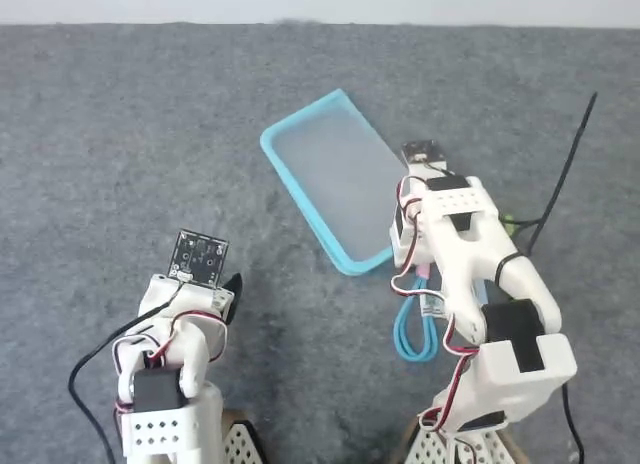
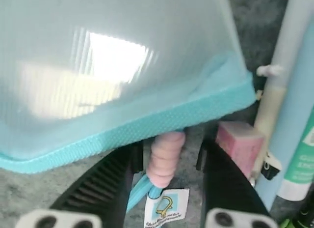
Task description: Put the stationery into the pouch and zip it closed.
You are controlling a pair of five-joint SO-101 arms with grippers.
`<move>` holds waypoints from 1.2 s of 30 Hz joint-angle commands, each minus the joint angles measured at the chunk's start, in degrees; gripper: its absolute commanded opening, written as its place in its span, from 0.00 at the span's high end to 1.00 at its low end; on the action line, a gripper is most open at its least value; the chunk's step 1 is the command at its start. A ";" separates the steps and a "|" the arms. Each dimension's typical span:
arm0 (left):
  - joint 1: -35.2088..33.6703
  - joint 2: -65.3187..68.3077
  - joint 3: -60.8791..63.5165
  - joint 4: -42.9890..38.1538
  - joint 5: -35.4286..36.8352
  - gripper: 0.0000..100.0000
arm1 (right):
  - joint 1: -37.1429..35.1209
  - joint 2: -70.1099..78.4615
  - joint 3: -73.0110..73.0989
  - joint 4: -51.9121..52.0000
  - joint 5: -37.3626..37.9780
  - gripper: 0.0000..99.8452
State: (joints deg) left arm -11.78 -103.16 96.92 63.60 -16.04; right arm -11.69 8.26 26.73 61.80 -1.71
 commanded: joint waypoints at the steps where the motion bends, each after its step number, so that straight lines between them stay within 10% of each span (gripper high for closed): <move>1: -0.18 -1.05 -0.31 0.26 -0.53 0.76 | 0.31 -0.04 -2.90 -2.07 -0.79 0.88; 21: -0.09 0.70 -13.23 1.93 -2.81 0.76 | -2.68 -29.58 -0.79 6.73 10.02 0.99; 36: 10.55 42.02 -32.04 -16.53 12.48 0.71 | -17.10 -55.60 16.53 2.95 13.89 0.99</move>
State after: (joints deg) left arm -7.82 -67.21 65.19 57.36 -8.22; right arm -28.31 -44.40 43.25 66.20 11.12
